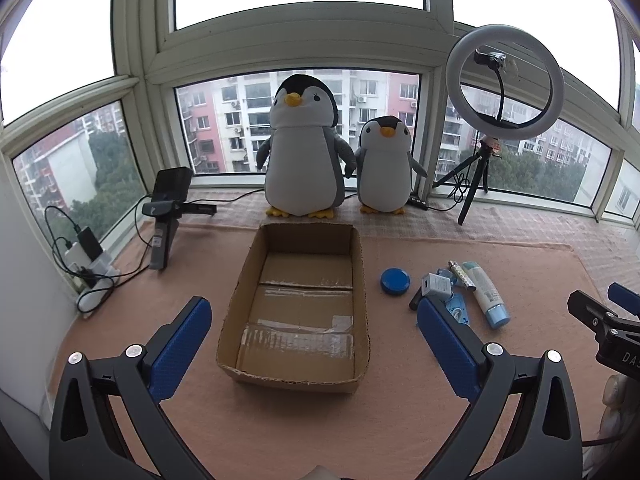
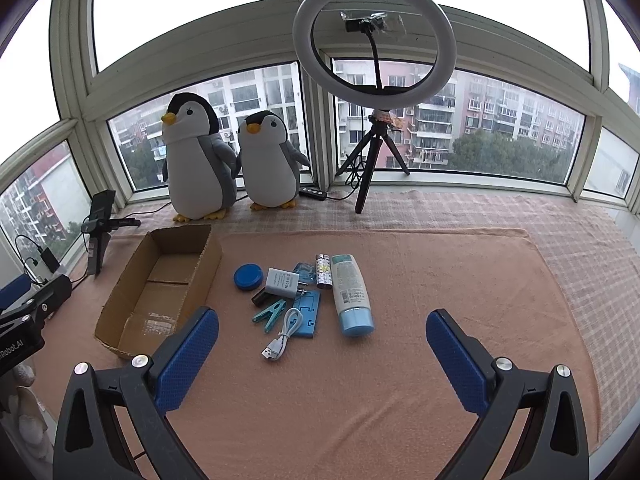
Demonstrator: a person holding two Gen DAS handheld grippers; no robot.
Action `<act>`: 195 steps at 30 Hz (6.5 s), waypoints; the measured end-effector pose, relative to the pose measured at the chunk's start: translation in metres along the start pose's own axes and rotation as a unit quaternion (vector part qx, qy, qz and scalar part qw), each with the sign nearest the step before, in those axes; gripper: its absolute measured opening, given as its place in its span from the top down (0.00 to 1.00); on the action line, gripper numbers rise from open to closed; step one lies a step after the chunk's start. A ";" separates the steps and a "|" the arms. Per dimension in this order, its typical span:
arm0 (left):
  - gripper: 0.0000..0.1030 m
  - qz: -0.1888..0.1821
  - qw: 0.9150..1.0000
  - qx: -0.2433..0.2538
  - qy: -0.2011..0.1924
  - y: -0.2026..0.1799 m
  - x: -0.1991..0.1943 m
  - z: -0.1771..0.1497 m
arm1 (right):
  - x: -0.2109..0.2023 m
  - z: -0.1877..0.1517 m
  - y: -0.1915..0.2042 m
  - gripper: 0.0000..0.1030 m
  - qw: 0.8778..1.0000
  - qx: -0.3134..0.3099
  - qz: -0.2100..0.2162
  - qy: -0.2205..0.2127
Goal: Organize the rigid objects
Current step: 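Move the right tool toward the white-and-blue lotion tube, then grasp the white-and-blue lotion tube with the right tool, then carry the lotion tube into the cardboard box and open the right tool, then move the right tool to the white cable and grasp it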
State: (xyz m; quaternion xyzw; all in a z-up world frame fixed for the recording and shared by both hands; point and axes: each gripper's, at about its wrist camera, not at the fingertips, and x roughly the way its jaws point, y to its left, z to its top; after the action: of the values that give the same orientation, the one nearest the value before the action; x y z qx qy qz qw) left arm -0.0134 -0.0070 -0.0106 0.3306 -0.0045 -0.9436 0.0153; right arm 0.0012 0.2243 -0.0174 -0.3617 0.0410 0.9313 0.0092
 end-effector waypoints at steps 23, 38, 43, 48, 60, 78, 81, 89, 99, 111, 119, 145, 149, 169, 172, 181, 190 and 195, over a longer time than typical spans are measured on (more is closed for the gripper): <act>0.05 0.091 0.988 -0.034 0.118 0.080 0.120 -0.029 | 0.048 -0.006 -0.034 0.00 0.999 0.024 0.013 0.033; 0.29 0.099 0.977 -0.038 0.185 0.090 0.180 -0.052 | 0.126 -0.009 -0.073 0.00 0.995 0.019 0.007 0.102; 0.45 0.092 0.975 -0.040 0.198 0.089 0.190 -0.053 | 0.155 0.001 -0.063 0.01 0.992 -0.012 0.012 0.126; 0.56 0.091 0.974 -0.036 0.202 0.088 0.196 -0.055 | 0.188 0.006 -0.045 0.04 0.986 -0.063 0.007 0.152; 0.69 0.088 0.972 -0.043 0.212 0.089 0.204 -0.059 | 0.241 0.006 -0.034 0.27 0.973 -0.106 -0.011 0.203; 0.69 0.088 0.974 -0.040 0.206 0.086 0.203 -0.059 | 0.247 -0.001 -0.047 0.57 0.972 -0.060 0.018 0.228; 0.70 0.085 0.974 -0.042 0.205 0.087 0.203 -0.060 | 0.239 -0.006 -0.051 0.57 0.973 -0.051 0.014 0.223; 0.73 0.081 0.975 -0.041 0.202 0.087 0.204 -0.061 | 0.211 -0.009 -0.050 0.57 0.980 -0.031 0.007 0.197; 0.74 0.076 0.976 -0.046 0.197 0.087 0.203 -0.062 | 0.163 0.032 0.014 0.57 0.987 -0.073 0.058 0.134; 0.74 0.070 0.977 -0.052 0.192 0.090 0.202 -0.064 | 0.162 0.048 0.133 0.57 0.972 -0.147 0.141 0.117; 0.74 0.068 0.978 -0.056 0.189 0.090 0.202 -0.065 | 0.184 0.028 0.206 0.57 0.954 -0.189 0.179 0.145; 0.74 0.074 0.979 -0.052 0.185 0.088 0.200 -0.065 | 0.198 0.014 0.215 0.28 0.952 -0.171 0.194 0.164; 0.74 0.075 0.979 -0.051 0.185 0.088 0.200 -0.066 | 0.189 0.015 0.193 0.28 0.956 -0.153 0.191 0.161; 0.74 0.074 0.979 -0.050 0.183 0.088 0.200 -0.065 | 0.175 0.010 0.042 0.28 0.974 0.001 0.111 0.196; 0.74 0.073 0.979 -0.051 0.183 0.088 0.199 -0.065 | 0.181 0.001 0.030 0.30 0.970 0.019 0.110 0.214; 0.74 0.072 0.979 -0.053 0.182 0.087 0.199 -0.065 | 0.204 -0.014 0.023 0.46 0.959 0.042 0.107 0.257; 0.74 0.071 0.979 -0.053 0.181 0.087 0.199 -0.065 | 0.220 -0.021 0.028 0.54 0.955 0.041 0.102 0.277; 0.74 0.069 0.980 -0.054 0.181 0.088 0.199 -0.066 | 0.221 -0.023 0.030 0.67 0.952 0.033 0.097 0.287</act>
State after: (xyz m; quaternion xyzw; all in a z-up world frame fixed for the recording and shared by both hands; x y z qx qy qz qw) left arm -0.1258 -0.1010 -0.1848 0.4932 0.0265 -0.8638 0.0993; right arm -0.1479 0.1894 -0.1815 -0.6075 0.1078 0.7827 -0.0813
